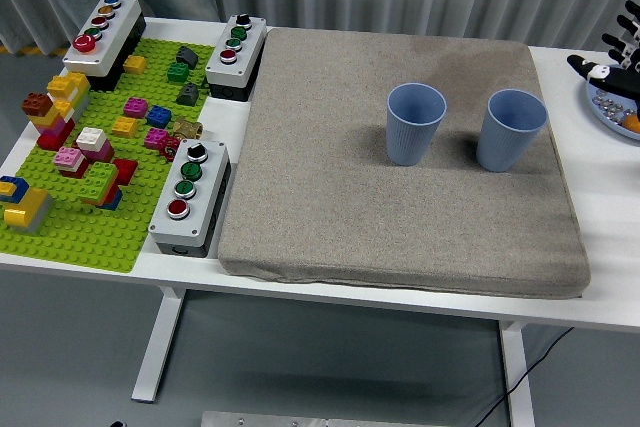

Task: Pick cup pour cup place

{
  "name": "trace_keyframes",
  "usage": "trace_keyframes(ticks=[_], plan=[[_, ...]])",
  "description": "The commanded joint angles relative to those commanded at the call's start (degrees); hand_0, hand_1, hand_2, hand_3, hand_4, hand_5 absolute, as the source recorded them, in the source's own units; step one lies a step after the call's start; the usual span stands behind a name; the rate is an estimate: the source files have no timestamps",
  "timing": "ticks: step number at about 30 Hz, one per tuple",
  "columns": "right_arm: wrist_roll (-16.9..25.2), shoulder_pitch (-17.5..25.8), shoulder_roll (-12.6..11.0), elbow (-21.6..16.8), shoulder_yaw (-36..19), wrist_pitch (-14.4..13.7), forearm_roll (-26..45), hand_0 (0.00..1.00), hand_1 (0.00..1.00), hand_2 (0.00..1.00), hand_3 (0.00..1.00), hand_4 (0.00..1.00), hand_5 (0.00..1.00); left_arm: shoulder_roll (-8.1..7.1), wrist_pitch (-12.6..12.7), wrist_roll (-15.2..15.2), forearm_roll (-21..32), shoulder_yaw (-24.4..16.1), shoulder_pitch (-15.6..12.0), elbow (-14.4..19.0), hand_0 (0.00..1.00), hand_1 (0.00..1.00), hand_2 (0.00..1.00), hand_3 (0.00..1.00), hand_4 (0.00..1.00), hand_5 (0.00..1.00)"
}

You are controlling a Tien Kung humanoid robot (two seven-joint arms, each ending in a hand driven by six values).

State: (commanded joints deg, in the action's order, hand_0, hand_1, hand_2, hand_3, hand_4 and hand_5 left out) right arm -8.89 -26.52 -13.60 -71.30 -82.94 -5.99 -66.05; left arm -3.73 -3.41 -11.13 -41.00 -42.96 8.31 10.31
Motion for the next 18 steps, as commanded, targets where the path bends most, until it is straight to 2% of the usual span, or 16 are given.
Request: trace_keyframes(ticks=[4, 18], plan=[[0.50, 2.58, 0.07, -1.84, 1.12, -1.06, 0.37, 0.971, 0.903, 0.998, 0.998, 0.887, 0.129, 0.20, -0.42, -0.33, -0.39, 0.26, 0.30, 0.00, 0.774, 0.777, 0.835, 0.667, 0.492, 0.998], [1.28, 6.52, -0.92, -3.76, 3.73, -3.23, 1.86, 0.970, 0.900, 0.998, 0.998, 0.881, 0.139, 0.46, -1.46, -0.86, -1.06, 0.58, 1.50, 0.00, 0.773, 0.767, 0.826, 0.667, 0.492, 0.998]])
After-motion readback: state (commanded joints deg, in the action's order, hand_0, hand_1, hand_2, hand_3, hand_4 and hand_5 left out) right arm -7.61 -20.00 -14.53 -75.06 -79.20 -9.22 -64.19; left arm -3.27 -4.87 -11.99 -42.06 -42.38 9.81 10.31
